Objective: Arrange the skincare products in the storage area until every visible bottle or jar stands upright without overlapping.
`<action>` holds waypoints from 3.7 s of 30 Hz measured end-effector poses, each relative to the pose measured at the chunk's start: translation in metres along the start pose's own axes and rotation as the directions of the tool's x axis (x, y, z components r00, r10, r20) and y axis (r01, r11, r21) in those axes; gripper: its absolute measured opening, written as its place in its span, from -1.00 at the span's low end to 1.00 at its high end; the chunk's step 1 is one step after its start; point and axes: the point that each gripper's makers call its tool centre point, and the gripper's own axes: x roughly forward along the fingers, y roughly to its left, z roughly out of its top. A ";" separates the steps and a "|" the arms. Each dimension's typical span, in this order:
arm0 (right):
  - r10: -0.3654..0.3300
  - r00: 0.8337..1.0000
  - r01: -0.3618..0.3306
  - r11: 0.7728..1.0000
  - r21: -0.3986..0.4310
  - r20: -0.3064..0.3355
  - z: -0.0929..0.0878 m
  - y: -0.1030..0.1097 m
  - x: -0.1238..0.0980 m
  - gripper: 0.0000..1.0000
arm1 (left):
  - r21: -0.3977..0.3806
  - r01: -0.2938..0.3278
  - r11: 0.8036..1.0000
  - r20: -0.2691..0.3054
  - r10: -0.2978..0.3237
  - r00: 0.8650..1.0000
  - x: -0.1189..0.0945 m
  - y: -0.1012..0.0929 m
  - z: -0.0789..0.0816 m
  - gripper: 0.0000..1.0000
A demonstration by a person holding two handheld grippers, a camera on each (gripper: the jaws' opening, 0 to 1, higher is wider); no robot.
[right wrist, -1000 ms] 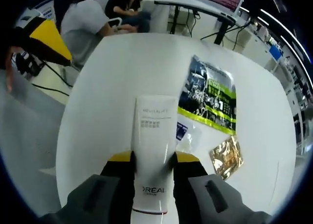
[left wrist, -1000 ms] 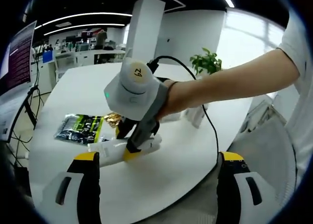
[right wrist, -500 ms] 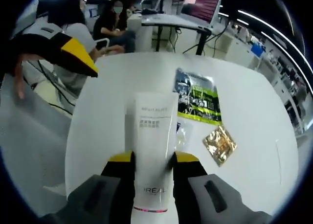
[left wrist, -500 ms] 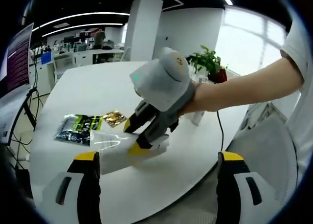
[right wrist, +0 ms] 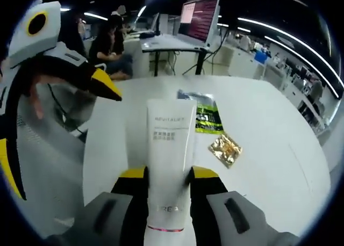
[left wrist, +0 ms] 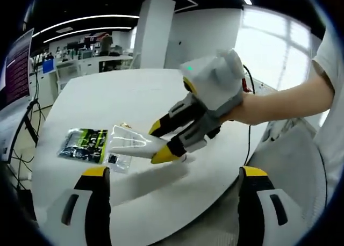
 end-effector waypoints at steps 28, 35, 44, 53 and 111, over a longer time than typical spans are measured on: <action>-0.162 0.979 0.146 0.981 0.126 0.125 0.001 0.028 -0.076 -0.44 | -0.117 0.104 0.988 0.186 -0.081 0.979 -0.014 -0.014 0.034 0.46; -0.185 0.967 0.160 0.976 0.150 0.173 0.012 0.040 -0.094 -0.44 | -0.148 0.141 0.979 0.199 -0.110 0.974 -0.016 -0.023 0.042 0.12; -0.217 0.954 0.187 0.970 0.155 0.205 0.016 0.050 -0.113 -0.44 | -0.257 0.233 0.938 0.291 -0.155 0.944 -0.012 -0.045 0.062 -0.28; -0.278 0.941 0.245 0.953 0.177 0.195 0.009 0.047 -0.130 -0.43 | -0.267 0.209 0.941 0.335 -0.113 0.936 0.004 -0.053 0.074 -0.65; 0.108 0.923 -0.141 0.988 0.063 0.370 0.002 0.072 -0.174 -0.66 | 0.438 0.633 0.639 -0.030 -0.693 0.720 -0.014 -0.156 0.113 -0.81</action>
